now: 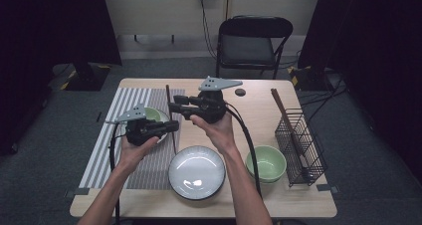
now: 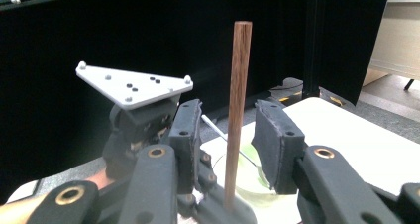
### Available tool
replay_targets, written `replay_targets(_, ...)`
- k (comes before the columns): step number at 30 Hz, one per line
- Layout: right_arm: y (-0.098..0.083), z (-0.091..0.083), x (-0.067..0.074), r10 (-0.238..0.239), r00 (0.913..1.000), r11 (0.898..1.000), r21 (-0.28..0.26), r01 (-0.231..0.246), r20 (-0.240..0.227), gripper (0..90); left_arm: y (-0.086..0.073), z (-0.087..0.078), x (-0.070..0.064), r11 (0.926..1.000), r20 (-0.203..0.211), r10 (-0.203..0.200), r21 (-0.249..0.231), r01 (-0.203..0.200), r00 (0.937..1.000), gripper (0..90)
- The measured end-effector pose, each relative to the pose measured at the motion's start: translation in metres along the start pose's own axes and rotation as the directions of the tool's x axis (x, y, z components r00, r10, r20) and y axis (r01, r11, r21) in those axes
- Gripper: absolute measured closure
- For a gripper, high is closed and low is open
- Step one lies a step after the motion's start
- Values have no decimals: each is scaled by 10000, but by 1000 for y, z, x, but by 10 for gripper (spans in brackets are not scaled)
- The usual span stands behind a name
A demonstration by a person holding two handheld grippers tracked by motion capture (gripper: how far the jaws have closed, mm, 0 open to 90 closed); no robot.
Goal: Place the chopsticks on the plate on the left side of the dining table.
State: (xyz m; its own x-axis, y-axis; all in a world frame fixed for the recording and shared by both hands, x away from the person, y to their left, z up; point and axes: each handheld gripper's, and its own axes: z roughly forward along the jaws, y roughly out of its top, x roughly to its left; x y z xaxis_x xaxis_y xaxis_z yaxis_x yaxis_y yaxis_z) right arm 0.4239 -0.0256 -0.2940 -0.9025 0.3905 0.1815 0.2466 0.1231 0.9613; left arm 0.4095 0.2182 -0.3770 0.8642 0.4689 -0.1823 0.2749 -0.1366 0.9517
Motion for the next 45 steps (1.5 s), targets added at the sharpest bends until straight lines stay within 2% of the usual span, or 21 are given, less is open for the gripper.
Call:
replay_targets(5,-12,-8,-1,-16,9998,9998,213,12,174,555,2,-5,1,9999,-77,56,121,-55,10000,847)
replay_targets(7,-21,-13,-3,145,9997,9999,-20,-144,171,554,3,-8,3,10000,-51,-83,28,83,10000,847)
replay_targets(9,-30,-16,-4,158,9997,9999,-43,-158,160,550,4,-11,5,10000,-232,25,69,-24,9997,847)
replay_targets(16,-56,-19,-4,283,9994,9989,378,-291,212,573,9,-21,4,9998,-334,1,-185,-8,9994,847)
replay_targets(19,-63,-13,-3,203,9996,9974,682,-215,174,576,11,-23,3,9998,-364,149,-125,-154,9992,847)
replay_targets(22,-68,-9,-1,186,9998,9972,726,-190,62,581,12,-23,2,9997,-350,5,-223,-13,9994,847)
replay_targets(23,-73,-3,0,145,9999,9957,920,-145,9,588,12,-24,3,9995,-361,-147,-298,137,9992,847)
replay_targets(26,-83,8,1,217,9997,9913,1305,-199,-125,589,12,-25,3,9997,-430,-48,-248,37,9991,847)
replay_targets(29,-90,18,2,297,9992,9888,1468,-254,-270,601,12,-26,3,9997,-418,-56,-246,45,9991,847)
replay_targets(34,-99,34,3,318,9984,9863,1634,-238,-467,617,12,-23,-1,9997,-370,-40,-222,32,9993,847)
replay_targets(37,-101,39,3,323,9981,9879,1532,-240,-521,656,12,-21,-3,9999,-363,88,-120,-92,9993,847)
replay_targets(41,-100,45,5,232,9975,9904,1377,-138,-671,714,12,-19,-5,9999,-298,51,-100,-54,9995,847)
replay_targets(45,-102,50,4,195,9977,9894,1448,-100,-642,779,12,-16,-7,10000,-191,21,-25,-22,9998,847)
